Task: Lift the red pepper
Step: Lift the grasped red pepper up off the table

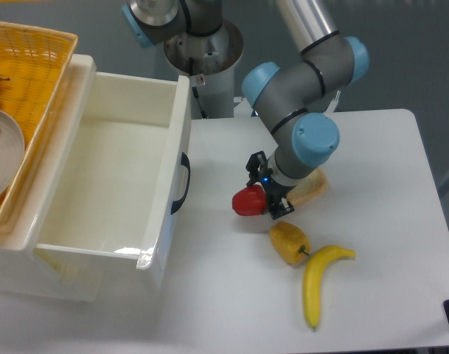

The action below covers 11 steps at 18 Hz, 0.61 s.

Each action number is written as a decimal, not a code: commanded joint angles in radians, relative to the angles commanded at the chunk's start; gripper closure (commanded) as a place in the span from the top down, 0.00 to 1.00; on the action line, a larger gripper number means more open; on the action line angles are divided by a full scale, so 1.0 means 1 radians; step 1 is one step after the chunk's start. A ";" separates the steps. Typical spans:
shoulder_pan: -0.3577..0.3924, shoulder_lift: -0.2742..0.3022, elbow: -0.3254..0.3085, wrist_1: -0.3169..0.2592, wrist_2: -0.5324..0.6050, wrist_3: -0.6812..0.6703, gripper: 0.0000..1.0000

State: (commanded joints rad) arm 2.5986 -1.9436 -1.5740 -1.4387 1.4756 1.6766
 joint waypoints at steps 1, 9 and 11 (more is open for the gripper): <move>0.002 0.000 0.009 -0.005 0.002 0.000 0.45; 0.049 0.083 0.022 -0.046 0.070 0.135 0.45; 0.070 0.089 0.023 -0.049 0.087 0.161 0.45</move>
State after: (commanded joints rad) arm 2.6690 -1.8546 -1.5509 -1.4879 1.5631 1.8376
